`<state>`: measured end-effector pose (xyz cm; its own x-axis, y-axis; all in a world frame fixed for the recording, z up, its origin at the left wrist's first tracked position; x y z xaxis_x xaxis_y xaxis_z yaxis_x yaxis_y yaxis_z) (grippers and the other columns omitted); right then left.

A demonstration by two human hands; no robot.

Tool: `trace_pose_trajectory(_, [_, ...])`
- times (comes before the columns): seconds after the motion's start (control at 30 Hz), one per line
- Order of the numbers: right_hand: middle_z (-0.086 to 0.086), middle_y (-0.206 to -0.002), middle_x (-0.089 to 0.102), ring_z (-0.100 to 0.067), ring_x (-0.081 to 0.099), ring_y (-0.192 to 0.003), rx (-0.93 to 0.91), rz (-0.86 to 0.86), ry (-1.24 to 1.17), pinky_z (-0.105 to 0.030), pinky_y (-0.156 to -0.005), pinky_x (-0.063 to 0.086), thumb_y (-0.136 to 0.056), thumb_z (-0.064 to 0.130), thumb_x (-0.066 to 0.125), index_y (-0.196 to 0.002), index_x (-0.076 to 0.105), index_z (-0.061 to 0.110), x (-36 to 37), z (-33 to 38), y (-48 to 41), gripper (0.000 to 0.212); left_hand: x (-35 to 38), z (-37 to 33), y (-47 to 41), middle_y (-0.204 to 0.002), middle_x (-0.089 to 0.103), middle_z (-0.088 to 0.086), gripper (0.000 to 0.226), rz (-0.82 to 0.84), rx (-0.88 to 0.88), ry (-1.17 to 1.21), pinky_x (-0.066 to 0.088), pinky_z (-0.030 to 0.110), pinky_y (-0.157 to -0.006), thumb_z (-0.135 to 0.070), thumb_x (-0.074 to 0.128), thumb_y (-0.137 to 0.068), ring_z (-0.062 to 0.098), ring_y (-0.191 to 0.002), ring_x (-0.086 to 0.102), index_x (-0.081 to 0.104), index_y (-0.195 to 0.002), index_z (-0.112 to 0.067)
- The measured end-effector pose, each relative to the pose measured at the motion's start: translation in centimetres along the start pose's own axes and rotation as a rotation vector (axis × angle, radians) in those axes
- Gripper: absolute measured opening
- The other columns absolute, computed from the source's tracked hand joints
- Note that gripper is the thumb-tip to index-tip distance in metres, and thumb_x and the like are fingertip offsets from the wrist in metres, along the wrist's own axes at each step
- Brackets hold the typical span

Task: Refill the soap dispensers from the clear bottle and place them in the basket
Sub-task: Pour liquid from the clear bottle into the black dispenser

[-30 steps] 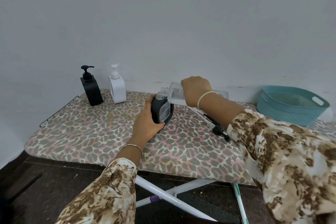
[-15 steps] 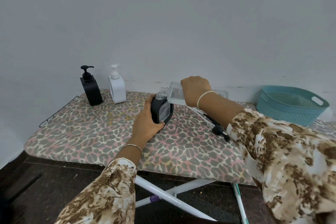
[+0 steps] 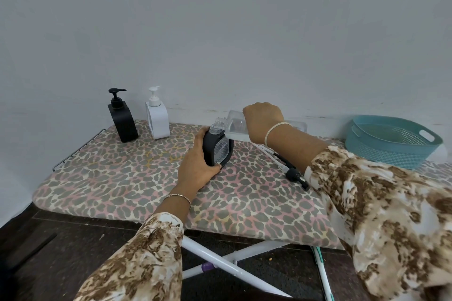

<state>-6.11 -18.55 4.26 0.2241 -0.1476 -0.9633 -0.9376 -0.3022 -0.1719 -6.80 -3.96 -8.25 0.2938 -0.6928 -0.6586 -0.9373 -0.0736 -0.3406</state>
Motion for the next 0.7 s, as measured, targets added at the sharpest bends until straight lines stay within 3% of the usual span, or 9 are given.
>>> trace_pose_trajectory(0.47, [0.0, -0.066, 0.039, -0.023, 0.049, -0.076, 0.0, -0.003, -0.008, -0.029, -0.063, 0.04, -0.083, -0.002, 0.05, -0.09, 0.049, 0.011, 0.01, -0.05, 0.12, 0.015, -0.04, -0.15, 0.07, -0.127, 0.06, 0.002, 0.107, -0.008, 0.014, -0.001, 0.055, 0.035, -0.079, -0.016, 0.085, -0.066, 0.027, -0.101, 0.065, 0.016, -0.145, -0.039])
trace_pose_trajectory(0.7, [0.0, -0.067, 0.039, -0.022, 0.049, -0.076, 0.009, 0.003, 0.005, -0.029, -0.062, 0.04, -0.083, -0.002, 0.052, -0.101, 0.057, 0.01, 0.09, -0.03, 0.01, 0.023, -0.01, -0.09, 0.08, -0.126, 0.06, 0.001, 0.107, -0.004, 0.004, 0.016, 0.052, 0.03, -0.076, -0.015, 0.085, -0.067, 0.025, -0.1, 0.064, 0.016, -0.145, -0.041])
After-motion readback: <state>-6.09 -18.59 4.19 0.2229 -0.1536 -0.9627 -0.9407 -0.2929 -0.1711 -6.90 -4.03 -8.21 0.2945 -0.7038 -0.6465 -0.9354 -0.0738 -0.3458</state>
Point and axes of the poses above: each hand's wrist, its own y-axis away from the middle knuckle, its own x-axis out of the palm, z = x × y, the point moved 8 cm from there along -y, towards the middle knuckle
